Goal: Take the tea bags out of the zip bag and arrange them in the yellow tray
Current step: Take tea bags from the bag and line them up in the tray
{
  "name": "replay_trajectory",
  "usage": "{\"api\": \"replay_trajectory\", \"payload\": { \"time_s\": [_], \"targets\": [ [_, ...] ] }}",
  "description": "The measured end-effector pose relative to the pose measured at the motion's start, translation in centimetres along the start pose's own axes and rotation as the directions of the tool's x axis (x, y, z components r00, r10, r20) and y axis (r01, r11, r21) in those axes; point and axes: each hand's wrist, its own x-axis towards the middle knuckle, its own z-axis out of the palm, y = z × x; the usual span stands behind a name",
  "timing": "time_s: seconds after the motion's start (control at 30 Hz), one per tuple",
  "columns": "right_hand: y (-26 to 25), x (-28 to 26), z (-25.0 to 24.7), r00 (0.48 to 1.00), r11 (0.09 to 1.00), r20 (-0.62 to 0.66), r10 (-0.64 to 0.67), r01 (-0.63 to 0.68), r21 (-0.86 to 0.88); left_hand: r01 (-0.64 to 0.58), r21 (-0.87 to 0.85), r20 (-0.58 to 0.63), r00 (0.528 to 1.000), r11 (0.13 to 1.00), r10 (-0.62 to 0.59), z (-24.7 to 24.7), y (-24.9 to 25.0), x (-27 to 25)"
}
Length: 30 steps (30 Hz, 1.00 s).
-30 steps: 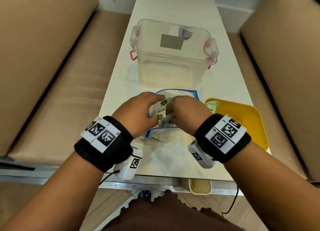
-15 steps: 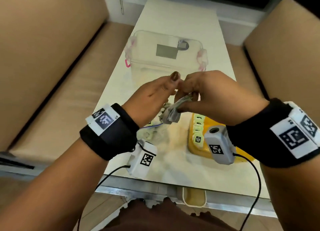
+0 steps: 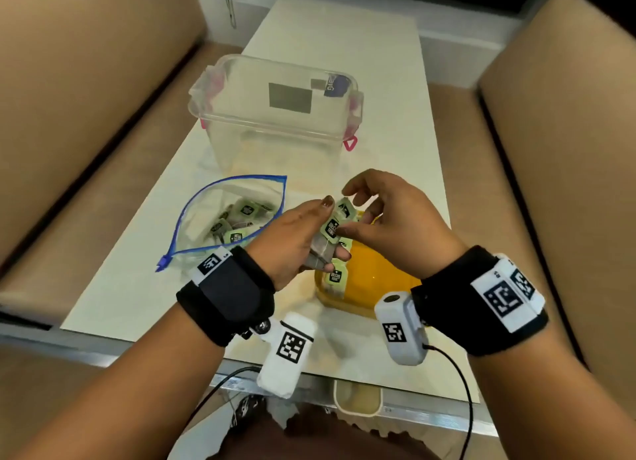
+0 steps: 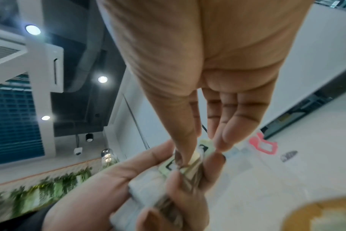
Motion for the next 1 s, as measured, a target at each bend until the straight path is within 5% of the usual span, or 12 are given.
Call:
{"api": "replay_trajectory", "payload": {
  "time_s": [0.27, 0.7, 1.0],
  "targets": [
    [2.3, -0.7, 1.1, 0.995, 0.989, -0.010, 0.097, -0.095, 0.112, -0.051, 0.028, -0.066, 0.996, 0.998, 0.053, 2.1, -1.7, 1.0],
    [2.1, -0.5, 2.2, 0.987, 0.965, -0.077, 0.138, -0.116, 0.236, -0.024, -0.036, 0.025, 0.999, 0.999, 0.025, 0.3, -1.4, 3.0],
    [3.3, -0.5, 0.4, 0.972, 0.960, -0.100, 0.211, -0.187, 0.207, -0.197, 0.303, 0.066, 0.980, 0.932, 0.186, -2.4, -2.3, 4.2]
  ]
}}
